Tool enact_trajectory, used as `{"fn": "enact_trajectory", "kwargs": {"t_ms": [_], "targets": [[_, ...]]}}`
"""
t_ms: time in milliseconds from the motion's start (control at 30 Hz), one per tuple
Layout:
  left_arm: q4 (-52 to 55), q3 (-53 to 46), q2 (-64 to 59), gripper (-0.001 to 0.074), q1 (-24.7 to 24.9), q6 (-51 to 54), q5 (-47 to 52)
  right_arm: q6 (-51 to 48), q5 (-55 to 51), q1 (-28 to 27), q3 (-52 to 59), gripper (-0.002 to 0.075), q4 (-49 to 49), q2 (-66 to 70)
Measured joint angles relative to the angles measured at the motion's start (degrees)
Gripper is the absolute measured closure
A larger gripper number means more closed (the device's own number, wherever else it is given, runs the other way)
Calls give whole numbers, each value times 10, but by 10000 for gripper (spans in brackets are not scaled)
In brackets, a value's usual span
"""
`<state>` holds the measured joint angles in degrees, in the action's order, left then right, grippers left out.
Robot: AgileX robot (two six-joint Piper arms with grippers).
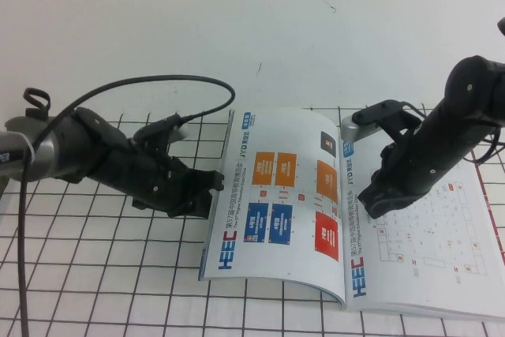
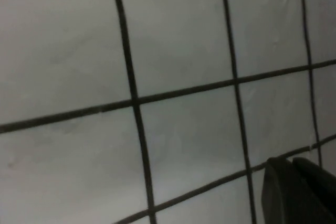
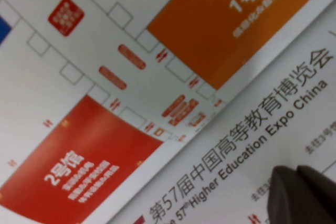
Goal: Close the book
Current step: 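Close the open booklet and leave it lying on the table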
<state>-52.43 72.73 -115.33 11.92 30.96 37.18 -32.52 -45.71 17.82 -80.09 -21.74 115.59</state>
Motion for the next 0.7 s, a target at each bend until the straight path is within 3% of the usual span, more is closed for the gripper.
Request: {"fn": "enact_trajectory", "kwargs": {"t_ms": [333,700], "targets": [[-178,43,-9,739,30,137,50,-2,5,0,0,729,4,2],[-172,88,60,739,65,148,93,107,-51,-34,-64,729,160,-145]]}}
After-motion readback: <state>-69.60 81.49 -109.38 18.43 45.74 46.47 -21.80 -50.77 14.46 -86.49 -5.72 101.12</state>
